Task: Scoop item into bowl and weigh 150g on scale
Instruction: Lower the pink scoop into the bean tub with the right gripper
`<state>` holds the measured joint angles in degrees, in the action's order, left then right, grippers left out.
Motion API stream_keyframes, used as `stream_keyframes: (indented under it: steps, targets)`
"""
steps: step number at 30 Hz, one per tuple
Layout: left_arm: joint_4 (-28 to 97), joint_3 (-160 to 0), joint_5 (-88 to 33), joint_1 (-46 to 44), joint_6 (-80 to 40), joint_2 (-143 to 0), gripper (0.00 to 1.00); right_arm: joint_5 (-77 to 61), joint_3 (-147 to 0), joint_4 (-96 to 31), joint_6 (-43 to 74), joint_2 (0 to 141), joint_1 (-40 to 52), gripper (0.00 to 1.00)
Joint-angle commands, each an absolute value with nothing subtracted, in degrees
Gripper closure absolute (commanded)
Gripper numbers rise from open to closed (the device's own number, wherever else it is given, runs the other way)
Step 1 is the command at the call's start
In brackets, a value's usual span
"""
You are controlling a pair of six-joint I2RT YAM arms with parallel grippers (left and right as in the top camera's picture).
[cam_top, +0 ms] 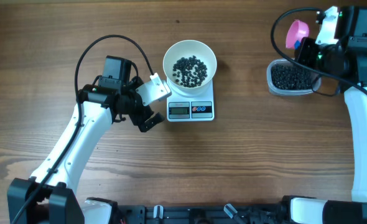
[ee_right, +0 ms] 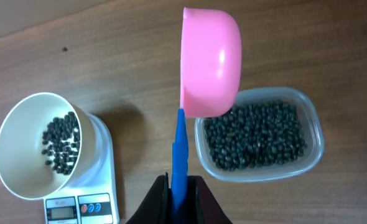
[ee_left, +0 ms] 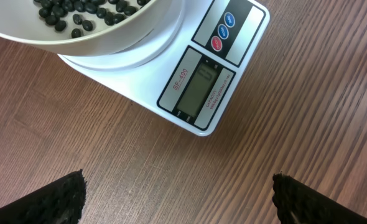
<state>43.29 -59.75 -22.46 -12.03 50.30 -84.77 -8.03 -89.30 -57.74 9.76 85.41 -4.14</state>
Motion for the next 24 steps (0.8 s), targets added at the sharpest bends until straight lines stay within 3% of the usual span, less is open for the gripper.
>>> stream_keyframes:
  steps: [1, 15, 24]
  targets:
    - [43.11, -59.94, -23.77, -11.81, 51.00, -85.19, 0.00, -5.52, -88.77, -60.07, 8.32, 85.95, -4.21, 0.96]
    - [43.11, -59.94, -23.77, -11.81, 51.00, -85.19, 0.00, 3.62, -88.75, -66.35, -1.85, 92.66, -5.82, 0.96]
    - [43.11, -59.94, -23.77, -11.81, 51.00, -85.19, 0.00, -9.19, -88.75, -66.85, -10.63, 103.35, -8.01, 0.96]
